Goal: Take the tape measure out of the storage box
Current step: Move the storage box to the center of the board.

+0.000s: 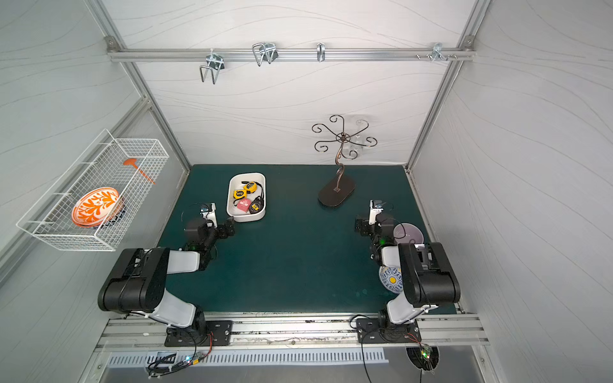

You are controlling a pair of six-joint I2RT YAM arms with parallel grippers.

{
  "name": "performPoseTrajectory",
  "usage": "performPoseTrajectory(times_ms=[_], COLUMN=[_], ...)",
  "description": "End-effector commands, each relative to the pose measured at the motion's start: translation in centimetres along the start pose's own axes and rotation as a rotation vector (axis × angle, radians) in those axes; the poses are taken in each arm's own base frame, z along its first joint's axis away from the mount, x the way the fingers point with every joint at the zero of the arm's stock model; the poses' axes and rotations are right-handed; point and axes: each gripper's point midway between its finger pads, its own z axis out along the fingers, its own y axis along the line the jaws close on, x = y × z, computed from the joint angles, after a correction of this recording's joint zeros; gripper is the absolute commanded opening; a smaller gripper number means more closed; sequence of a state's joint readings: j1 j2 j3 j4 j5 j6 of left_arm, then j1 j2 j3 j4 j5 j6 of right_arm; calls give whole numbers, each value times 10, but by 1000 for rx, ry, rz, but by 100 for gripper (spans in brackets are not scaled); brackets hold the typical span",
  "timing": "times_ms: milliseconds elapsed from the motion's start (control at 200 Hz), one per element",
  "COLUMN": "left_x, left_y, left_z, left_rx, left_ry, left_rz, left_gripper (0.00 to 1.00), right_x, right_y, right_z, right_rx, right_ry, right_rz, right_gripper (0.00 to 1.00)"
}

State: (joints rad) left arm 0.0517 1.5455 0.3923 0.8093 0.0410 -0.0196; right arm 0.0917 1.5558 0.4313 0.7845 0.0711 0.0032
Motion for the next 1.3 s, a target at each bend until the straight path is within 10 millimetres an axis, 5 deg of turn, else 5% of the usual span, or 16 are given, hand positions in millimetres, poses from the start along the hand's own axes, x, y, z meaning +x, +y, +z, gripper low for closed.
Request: performPoseTrajectory(times_ms=[0,585,675,755,1070,1295], left_x=[-18,-20,-30,-37,-61,-67], left_y=[1,2,1,-3,-77,-131], left_z=[4,3,1,-5,-36,-17], left_rx=[-5,-8,-14,3,167,329], left_ry=[-46,-52,-13,57,287,542], left_rz=[-2,-3,-7,-24,123,116], left_gripper=[99,99,97,97,97,97], right_x=[-3,-2,-14,-23,-44,-49], right_y=[-2,-2,20,22,67,87], right_z=[3,3,-4,-8,-49,-78], right_rx=[2,-3,-94,-5,-46,-166], right_ry=[-2,-1,-13,118,276,325], right_rz=[11,14,-53,-52,-87,31], right_gripper=[99,99,99,99,99,99])
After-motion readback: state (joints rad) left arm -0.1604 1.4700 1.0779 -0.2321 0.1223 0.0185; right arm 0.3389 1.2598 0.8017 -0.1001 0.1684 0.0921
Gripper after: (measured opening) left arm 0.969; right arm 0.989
